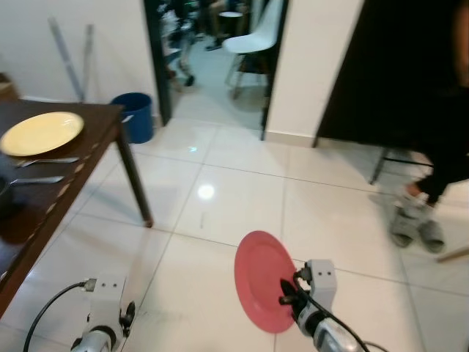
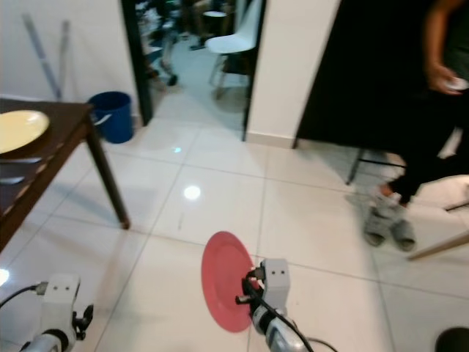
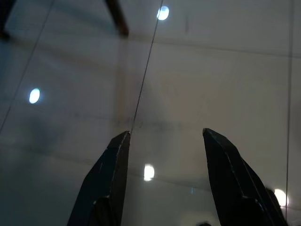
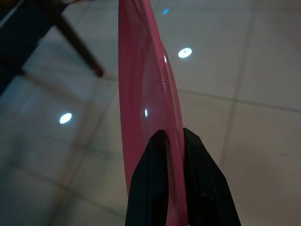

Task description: Setting the table

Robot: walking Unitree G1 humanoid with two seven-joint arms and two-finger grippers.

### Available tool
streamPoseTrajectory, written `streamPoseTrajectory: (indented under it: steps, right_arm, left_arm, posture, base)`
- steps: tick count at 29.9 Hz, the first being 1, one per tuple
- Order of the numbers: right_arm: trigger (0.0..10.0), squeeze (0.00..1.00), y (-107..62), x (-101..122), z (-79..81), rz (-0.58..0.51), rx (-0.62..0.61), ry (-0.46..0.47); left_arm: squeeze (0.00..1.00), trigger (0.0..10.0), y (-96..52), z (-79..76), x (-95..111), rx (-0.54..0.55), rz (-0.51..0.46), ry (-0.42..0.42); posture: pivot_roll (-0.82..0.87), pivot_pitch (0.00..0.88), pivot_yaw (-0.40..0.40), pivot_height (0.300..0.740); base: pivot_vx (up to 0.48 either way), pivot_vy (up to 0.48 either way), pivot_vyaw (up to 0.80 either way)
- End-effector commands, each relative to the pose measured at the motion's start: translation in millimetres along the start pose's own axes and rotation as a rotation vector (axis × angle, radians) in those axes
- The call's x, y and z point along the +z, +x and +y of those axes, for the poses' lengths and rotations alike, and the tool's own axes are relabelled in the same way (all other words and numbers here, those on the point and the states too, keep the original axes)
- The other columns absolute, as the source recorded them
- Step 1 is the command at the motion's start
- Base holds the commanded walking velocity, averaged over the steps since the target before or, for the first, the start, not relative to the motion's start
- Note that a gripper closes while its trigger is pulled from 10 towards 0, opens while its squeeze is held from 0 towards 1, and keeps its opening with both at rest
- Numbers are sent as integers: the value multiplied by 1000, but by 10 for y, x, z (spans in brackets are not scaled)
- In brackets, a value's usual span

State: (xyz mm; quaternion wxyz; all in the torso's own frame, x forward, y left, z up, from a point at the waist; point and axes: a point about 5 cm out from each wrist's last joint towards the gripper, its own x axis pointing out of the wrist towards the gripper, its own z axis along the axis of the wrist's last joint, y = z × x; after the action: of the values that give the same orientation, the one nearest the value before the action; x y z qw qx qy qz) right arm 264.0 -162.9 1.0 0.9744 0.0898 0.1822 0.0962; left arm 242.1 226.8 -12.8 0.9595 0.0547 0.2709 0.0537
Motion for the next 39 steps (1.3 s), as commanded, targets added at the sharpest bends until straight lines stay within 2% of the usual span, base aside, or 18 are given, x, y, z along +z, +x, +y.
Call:
streamPoseTrajectory:
  steps: [1, 39]
  right_arm:
    - [10000, 0, -19, -83, 56, 16, 8, 20]
    - [10000, 0, 16, -55, 66, 5, 10, 27]
  left_arm:
    - [0, 10000, -50, 40, -169, 8, 59, 13]
    - [0, 10000, -24, 39, -150, 6, 52, 13]
  posture:
    - [30, 0, 80, 740]
    - [33, 0, 81, 740]
  base:
    - [0, 0, -781]
    - [0, 0, -781]
